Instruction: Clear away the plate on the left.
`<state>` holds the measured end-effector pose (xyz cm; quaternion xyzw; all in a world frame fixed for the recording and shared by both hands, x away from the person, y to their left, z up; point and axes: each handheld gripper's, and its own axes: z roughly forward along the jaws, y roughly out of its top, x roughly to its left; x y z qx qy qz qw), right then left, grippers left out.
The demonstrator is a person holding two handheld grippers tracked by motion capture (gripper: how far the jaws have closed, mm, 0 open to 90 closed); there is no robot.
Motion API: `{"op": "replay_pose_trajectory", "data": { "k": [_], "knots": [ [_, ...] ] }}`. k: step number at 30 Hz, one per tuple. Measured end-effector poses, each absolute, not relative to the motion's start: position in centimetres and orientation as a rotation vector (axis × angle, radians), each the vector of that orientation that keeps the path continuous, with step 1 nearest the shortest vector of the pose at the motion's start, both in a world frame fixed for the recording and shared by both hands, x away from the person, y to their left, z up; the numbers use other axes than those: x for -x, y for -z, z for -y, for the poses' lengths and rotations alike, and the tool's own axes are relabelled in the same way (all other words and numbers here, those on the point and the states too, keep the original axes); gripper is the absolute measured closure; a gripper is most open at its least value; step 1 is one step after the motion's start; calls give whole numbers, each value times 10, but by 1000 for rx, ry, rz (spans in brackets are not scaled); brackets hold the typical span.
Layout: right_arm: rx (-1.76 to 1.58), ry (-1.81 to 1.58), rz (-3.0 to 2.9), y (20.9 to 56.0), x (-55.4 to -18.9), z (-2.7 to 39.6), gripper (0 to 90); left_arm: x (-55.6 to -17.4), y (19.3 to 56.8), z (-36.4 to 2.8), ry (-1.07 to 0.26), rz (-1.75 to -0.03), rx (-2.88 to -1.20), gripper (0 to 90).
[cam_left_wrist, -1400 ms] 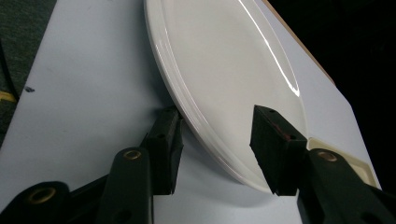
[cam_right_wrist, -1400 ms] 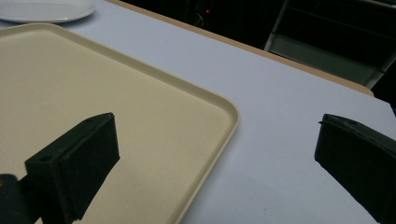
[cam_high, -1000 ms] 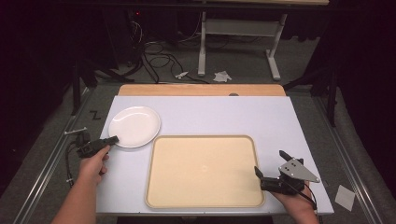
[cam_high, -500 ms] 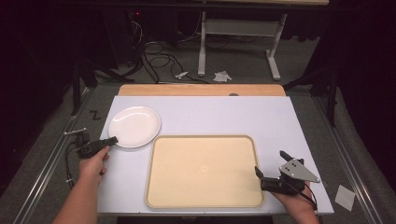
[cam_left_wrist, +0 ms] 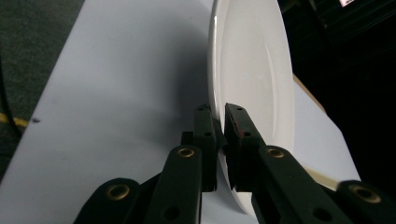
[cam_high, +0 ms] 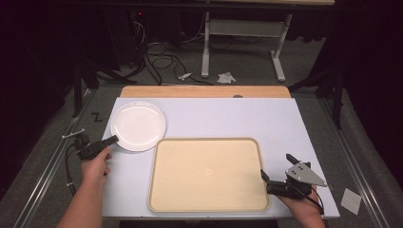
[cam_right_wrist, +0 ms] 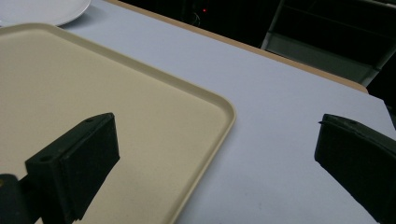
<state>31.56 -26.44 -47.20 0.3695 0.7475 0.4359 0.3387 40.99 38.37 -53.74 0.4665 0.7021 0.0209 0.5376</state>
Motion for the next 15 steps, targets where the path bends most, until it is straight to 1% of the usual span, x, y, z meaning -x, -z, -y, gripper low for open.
{"op": "replay_pose_trajectory", "data": {
  "k": [9,10,15],
  "knots": [
    [-966,-1132,-1945,471,-315,264,7,-407,527,-377,-116,-1608,-1106,876],
    [-968,-1133,-1945,471,-315,264,8,-406,523,-375,-145,-1594,-1111,877],
    [-969,-1130,-1944,471,-314,265,8,-403,519,-375,-188,-1572,-1112,880]
  ]
}}
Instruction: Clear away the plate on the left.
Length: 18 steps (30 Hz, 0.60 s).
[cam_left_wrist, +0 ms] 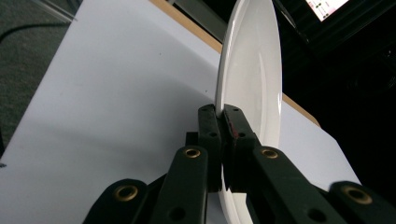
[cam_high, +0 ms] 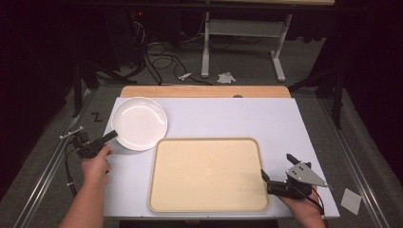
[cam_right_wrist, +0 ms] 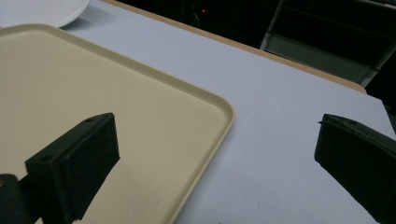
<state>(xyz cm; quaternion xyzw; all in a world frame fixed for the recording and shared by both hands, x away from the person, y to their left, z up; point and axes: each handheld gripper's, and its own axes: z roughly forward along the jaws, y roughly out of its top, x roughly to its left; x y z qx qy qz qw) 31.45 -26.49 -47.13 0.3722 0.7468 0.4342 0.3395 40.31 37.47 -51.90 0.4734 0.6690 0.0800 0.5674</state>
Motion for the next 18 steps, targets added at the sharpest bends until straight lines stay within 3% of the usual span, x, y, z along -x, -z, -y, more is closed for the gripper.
{"op": "replay_pose_trajectory", "data": {
  "k": [18],
  "knots": [
    [-967,-1139,-1946,473,-316,266,8,-398,513,-374,-229,-1571,-1083,881]
  ]
}}
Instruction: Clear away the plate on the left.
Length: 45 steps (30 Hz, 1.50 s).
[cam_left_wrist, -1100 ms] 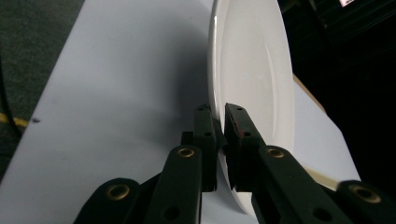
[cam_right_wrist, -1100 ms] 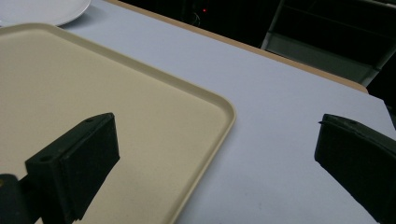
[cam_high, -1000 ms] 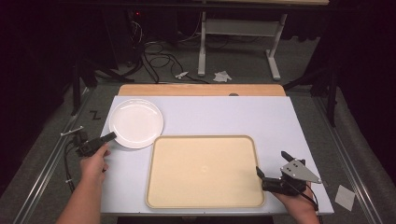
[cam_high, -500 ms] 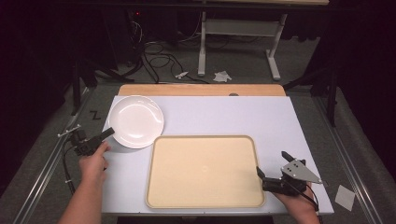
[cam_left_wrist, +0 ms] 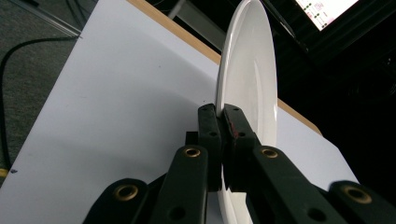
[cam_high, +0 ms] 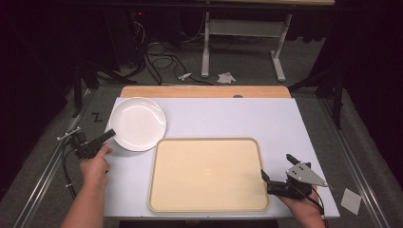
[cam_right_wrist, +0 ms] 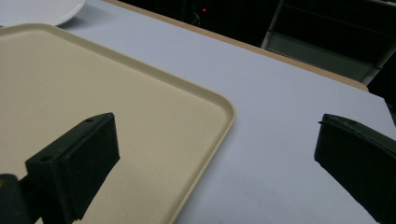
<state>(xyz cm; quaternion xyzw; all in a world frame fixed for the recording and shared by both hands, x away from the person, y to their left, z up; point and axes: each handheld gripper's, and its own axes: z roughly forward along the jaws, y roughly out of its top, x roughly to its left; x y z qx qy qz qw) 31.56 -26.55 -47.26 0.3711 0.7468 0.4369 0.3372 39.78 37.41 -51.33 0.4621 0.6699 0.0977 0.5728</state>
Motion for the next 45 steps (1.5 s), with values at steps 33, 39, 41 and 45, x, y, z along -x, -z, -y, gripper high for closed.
{"op": "replay_pose_trajectory", "data": {
  "k": [33,39,41,45],
  "knots": [
    [-1003,-1140,-1933,474,-317,271,8,-366,495,-360,-153,-1447,-993,879],
    [-1007,-1144,-1932,474,-318,272,8,-362,495,-354,-123,-1439,-1014,879],
    [-1002,-1147,-1930,474,-318,273,8,-359,494,-349,-118,-1429,-1039,879],
    [-1004,-1149,-1933,474,-318,272,8,-357,493,-343,-103,-1421,-1072,879]
  ]
}}
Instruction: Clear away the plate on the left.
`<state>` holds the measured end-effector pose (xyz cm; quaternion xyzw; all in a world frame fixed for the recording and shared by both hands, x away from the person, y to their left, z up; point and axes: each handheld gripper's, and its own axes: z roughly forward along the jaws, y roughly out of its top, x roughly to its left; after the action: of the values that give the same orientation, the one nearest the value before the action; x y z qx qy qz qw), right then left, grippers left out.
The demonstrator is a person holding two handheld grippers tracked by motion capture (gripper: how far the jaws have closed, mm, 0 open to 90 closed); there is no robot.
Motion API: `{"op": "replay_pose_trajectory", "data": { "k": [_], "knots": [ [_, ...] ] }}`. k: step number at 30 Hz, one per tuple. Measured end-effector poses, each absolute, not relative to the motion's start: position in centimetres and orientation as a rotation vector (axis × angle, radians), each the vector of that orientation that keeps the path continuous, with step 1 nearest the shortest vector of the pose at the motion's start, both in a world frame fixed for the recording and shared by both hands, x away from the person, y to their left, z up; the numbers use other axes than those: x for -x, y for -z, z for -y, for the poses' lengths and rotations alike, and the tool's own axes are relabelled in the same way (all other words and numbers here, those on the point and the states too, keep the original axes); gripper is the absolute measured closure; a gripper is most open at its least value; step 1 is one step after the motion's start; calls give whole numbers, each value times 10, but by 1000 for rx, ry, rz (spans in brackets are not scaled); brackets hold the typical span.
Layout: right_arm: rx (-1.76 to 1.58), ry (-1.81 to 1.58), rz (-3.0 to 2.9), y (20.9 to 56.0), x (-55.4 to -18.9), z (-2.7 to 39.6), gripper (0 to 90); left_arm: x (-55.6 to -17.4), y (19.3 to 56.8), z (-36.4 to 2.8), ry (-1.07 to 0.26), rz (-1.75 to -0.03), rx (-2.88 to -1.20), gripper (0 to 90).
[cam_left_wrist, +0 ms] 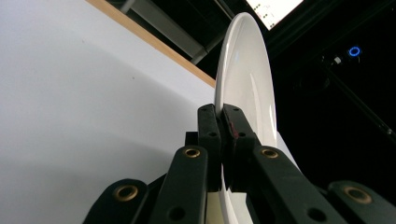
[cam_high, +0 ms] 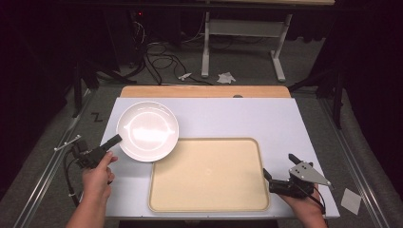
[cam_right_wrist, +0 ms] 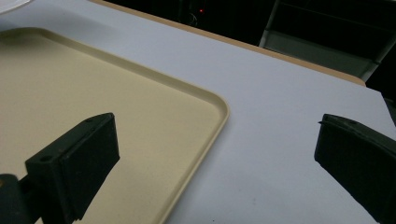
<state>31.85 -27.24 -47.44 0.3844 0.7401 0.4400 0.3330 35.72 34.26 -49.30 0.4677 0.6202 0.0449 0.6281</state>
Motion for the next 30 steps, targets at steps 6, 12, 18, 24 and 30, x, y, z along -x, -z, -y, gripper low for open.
{"op": "replay_pose_trajectory", "data": {
  "k": [6,12,18,24,30],
  "knots": [
    [-1000,-1150,-1931,474,-318,272,8,-355,492,-335,-74,-1404,-1092,879],
    [-1005,-1163,-1935,475,-319,272,8,-353,491,-328,-46,-1388,-1109,878],
    [-998,-1160,-1931,474,-318,273,8,-349,490,-320,-23,-1369,-1130,878],
    [-1005,-1158,-1934,474,-318,272,8,-346,489,-309,24,-1346,-1159,878],
    [-991,-1155,-1937,474,-319,272,8,-348,490,-292,66,-1322,-1200,878]
  ]
}}
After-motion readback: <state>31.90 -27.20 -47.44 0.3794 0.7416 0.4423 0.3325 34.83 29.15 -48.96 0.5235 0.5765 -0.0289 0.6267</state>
